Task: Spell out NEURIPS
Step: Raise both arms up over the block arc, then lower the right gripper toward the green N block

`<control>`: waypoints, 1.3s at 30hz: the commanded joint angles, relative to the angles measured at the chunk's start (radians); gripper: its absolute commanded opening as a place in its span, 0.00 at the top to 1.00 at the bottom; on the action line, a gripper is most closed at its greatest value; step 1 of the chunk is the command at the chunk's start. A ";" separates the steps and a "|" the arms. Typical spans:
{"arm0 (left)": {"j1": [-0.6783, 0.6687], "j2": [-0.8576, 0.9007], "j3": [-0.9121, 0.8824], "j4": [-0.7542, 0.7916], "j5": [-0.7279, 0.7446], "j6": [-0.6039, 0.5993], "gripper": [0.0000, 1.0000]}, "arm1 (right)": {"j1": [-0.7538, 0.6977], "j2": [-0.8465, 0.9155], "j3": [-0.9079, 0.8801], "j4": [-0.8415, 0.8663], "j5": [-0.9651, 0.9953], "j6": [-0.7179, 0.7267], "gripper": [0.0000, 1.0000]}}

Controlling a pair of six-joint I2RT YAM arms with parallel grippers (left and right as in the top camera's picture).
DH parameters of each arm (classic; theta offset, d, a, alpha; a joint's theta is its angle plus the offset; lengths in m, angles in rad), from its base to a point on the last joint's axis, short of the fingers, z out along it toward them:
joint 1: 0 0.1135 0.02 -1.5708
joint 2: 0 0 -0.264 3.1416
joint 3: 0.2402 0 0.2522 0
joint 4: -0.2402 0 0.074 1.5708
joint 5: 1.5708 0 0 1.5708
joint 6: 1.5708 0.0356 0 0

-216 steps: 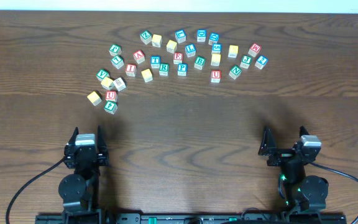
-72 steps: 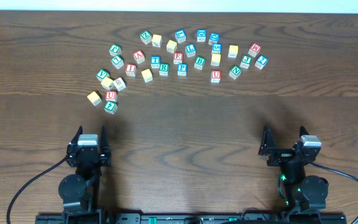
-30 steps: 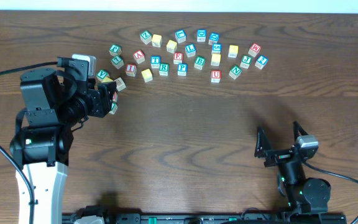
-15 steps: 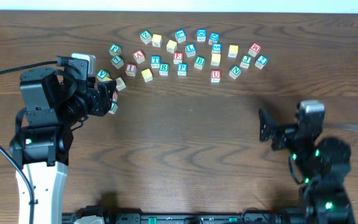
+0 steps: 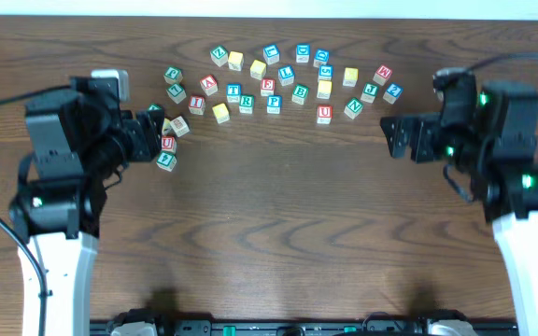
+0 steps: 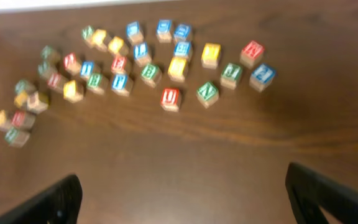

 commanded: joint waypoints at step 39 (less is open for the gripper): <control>-0.120 0.450 0.545 -0.424 -0.264 -0.050 0.44 | 0.079 0.688 0.717 -0.325 0.164 0.217 0.15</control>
